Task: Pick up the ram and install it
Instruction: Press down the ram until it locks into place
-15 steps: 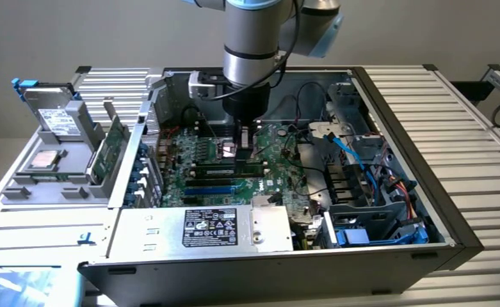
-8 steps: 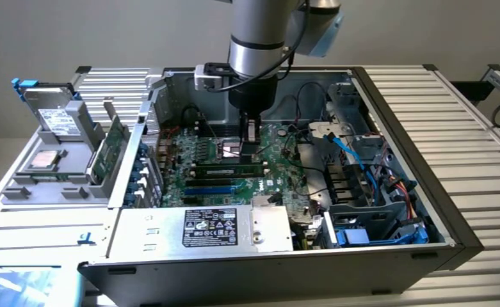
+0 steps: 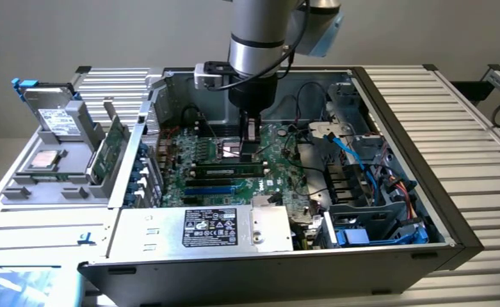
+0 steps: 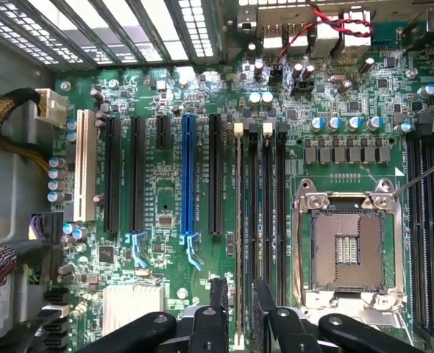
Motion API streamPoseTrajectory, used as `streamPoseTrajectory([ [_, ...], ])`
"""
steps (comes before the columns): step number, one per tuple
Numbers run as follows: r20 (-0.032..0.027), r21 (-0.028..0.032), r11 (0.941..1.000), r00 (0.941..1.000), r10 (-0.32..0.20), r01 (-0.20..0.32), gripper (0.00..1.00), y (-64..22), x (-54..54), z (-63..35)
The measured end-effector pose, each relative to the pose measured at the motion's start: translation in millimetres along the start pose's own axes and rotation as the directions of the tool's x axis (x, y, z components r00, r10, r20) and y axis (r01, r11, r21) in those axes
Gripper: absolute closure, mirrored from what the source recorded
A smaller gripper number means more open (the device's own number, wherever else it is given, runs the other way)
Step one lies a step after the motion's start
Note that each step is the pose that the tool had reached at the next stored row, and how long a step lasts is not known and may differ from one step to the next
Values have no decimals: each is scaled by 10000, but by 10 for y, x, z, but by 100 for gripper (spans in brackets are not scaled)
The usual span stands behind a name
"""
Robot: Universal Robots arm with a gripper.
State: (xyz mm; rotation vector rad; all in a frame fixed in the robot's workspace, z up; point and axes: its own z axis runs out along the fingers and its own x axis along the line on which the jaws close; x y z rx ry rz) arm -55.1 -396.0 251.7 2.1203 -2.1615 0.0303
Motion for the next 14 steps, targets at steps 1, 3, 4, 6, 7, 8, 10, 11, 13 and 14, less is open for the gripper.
streamPoseTrajectory([
  [1, -1, 0, 10000, 10000, 0, 0, 72, 0, 0, -3],
  [3, 1, 0, 10000, 10000, 0, 0, 74, 0, 1, -8],
  [4, 0, 0, 10000, 10000, 1, -1, 74, 1, 1, -12],
  [6, 0, 0, 10000, 10000, 0, 0, 80, 1, 2, -17],
  [7, 0, 0, 10000, 10000, 0, 0, 87, 1, 2, -20],
  [8, 0, 0, 10000, 10000, 0, 0, 88, 2, 2, -23],
  [10, 0, 6, 10000, 10000, -1, 1, 88, 3, 2, -25],
  [11, 1, 33, 10000, 10000, 2, -2, 88, 16, 3, -23],
  [13, -1, 101, 9999, 10000, 10, -10, 88, 55, 2, -12],
  [14, -13, 135, 9999, 10000, 14, -14, 88, 69, 1, -2],
])
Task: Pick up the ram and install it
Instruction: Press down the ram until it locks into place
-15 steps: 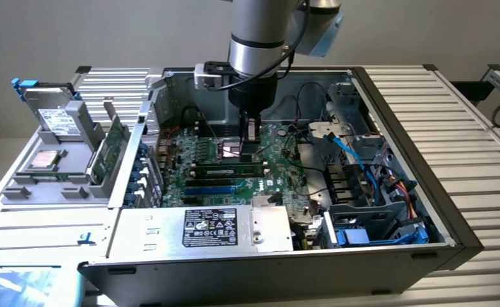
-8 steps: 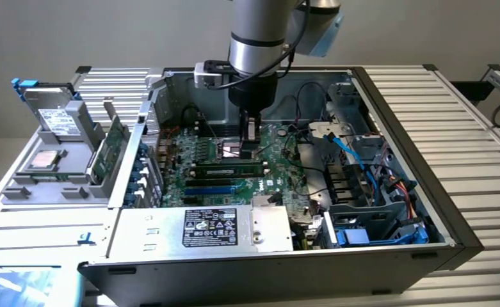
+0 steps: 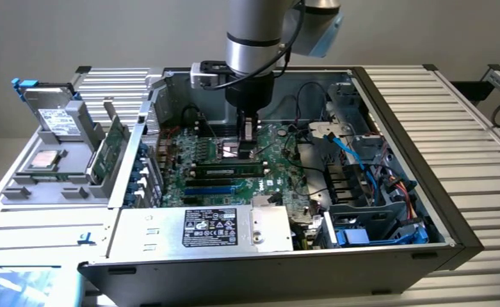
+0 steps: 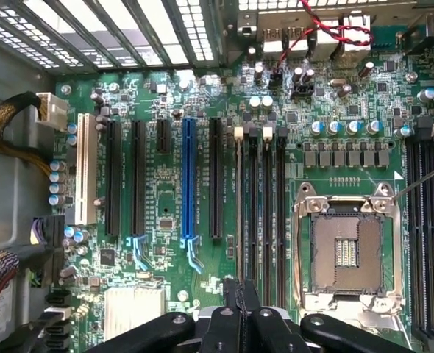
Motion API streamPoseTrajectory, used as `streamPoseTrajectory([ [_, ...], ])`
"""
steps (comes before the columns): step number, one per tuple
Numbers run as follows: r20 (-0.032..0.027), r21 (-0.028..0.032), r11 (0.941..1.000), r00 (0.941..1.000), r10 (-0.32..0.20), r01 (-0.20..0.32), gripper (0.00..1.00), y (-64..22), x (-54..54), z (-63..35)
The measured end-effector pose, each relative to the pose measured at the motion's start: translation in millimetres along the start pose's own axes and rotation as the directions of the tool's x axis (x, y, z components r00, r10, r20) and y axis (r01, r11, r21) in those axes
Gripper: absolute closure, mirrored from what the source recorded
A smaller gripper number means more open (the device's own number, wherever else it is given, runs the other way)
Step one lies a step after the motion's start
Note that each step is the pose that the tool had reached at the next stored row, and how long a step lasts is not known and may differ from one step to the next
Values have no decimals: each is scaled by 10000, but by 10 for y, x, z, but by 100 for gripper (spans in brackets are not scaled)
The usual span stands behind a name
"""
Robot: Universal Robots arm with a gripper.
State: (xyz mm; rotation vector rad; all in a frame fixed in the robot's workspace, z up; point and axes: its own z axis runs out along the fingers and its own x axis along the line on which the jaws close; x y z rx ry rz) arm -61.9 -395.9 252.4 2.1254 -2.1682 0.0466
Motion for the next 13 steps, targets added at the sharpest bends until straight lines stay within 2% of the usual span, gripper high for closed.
streamPoseTrajectory([
  [1, -11, 41, 10000, 10000, 5, -5, 88, 2, -1, 8],
  [4, -53, 234, 9997, 10000, 25, -24, 88, 1, -8, 22],
  [5, -62, 265, 9996, 10000, 30, -28, 88, 1, -13, 31],
  [9, -106, 285, 9996, 9999, 33, -30, 88, -2, -47, 83],
  [13, -119, 304, 9995, 9999, 36, -32, 88, 3, -62, 121],
])
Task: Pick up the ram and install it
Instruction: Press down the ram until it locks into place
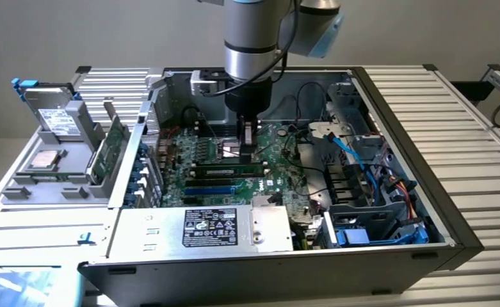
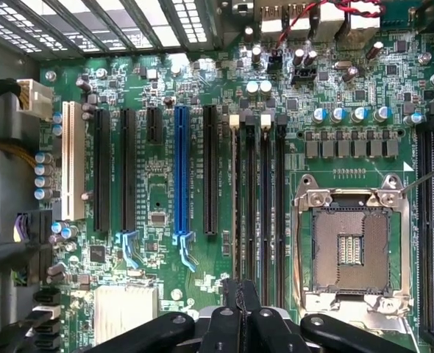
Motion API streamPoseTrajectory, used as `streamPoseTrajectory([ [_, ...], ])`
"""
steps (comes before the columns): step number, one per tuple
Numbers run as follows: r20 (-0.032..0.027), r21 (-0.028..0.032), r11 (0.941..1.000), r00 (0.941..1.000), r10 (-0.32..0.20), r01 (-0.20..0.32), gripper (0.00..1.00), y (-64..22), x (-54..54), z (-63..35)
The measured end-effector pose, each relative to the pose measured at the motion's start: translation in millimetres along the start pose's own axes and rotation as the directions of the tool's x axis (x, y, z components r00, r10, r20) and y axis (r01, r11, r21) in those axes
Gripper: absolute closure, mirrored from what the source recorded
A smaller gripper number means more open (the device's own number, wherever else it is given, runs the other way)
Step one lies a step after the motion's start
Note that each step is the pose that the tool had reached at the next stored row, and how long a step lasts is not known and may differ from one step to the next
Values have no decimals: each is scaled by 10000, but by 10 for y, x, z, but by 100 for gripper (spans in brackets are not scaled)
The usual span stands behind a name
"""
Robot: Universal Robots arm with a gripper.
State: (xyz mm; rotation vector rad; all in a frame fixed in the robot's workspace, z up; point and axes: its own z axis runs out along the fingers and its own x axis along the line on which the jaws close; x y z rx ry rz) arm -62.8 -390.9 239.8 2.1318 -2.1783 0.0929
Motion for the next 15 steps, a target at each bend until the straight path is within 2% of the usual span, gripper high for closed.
streamPoseTrajectory([
  [15, 2, 80, 10000, 10000, 9, -9, 88, -1, 2, 78],
])
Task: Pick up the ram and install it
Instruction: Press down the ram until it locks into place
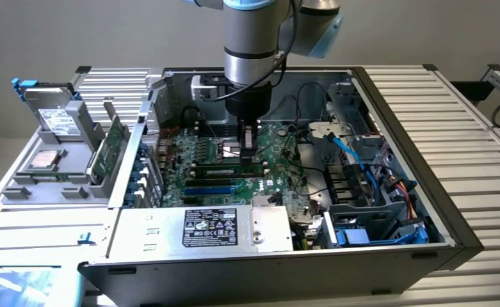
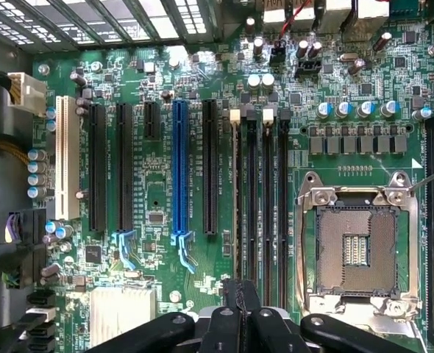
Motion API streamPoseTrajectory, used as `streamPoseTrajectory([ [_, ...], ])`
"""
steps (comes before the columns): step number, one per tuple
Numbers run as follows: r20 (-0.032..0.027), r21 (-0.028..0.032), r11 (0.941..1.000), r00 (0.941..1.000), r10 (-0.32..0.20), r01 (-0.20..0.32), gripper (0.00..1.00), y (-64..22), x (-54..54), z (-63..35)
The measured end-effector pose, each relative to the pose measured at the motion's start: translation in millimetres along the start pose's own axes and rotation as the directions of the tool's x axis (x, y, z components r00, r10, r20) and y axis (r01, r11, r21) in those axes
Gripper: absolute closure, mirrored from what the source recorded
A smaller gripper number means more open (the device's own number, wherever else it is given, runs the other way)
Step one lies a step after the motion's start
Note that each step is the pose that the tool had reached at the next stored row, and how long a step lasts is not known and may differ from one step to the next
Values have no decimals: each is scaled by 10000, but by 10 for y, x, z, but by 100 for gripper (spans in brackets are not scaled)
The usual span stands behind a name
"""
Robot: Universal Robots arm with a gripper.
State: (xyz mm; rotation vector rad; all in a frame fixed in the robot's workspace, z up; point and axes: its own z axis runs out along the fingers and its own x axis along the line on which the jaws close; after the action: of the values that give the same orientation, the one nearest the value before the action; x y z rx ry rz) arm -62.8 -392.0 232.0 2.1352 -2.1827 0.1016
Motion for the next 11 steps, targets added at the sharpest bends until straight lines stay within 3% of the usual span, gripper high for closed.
streamPoseTrajectory([
  [11, -1, 10, 10000, 10000, 0, 0, 88, -1, -6, 62],
])
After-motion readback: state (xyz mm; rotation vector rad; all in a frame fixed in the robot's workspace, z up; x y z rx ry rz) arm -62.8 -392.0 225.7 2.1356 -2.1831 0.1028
